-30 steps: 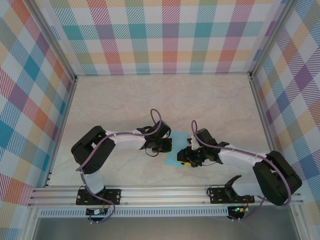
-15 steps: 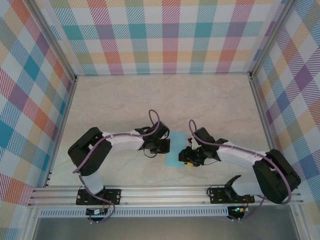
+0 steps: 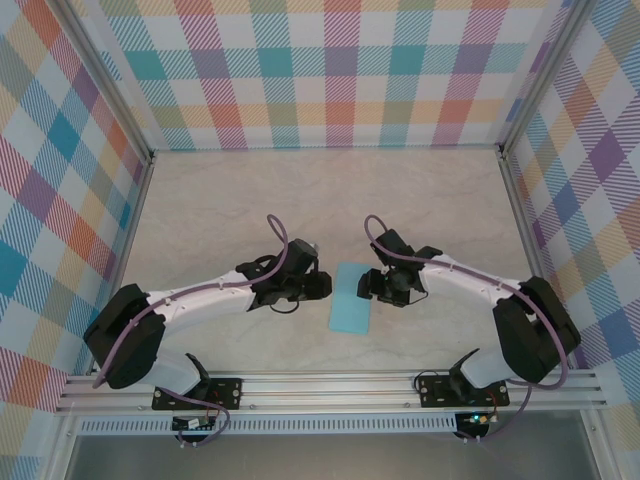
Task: Fold a paper plane with a square sheet of paper (pick it up from the middle)
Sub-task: Fold the square sheet of paper in half at the center of the table.
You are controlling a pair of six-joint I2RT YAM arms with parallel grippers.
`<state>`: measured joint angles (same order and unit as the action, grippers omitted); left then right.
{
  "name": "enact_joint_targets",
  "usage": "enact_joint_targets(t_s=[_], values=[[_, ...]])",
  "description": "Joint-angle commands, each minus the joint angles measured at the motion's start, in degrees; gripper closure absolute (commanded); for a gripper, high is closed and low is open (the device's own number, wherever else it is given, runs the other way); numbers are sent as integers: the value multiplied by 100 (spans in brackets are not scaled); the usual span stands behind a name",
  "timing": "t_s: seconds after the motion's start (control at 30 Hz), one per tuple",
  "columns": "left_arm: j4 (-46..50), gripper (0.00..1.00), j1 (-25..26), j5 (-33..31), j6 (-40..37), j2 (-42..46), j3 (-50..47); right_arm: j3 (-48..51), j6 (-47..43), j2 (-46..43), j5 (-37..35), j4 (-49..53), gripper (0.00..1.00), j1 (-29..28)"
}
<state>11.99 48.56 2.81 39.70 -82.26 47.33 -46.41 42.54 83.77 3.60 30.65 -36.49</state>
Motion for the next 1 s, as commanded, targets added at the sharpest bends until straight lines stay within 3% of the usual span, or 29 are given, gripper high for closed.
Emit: enact_joint_targets(t_s=[0.0,0.27,0.73,0.97], values=[[57,64,-155,-140,165,174,-279,-248,-143,210,-98,184,38,-58],[-293,61,-534,312,316,340,-675,-529,-220,756,296,-163,40,-95],[-731,59,-770,1021,532,93,-823,-1007,-545,1308,668,-245,42,-165],[-862,56,-770,1353,621,-217,-759,-1045,-336,882,-285,425,39,-168]])
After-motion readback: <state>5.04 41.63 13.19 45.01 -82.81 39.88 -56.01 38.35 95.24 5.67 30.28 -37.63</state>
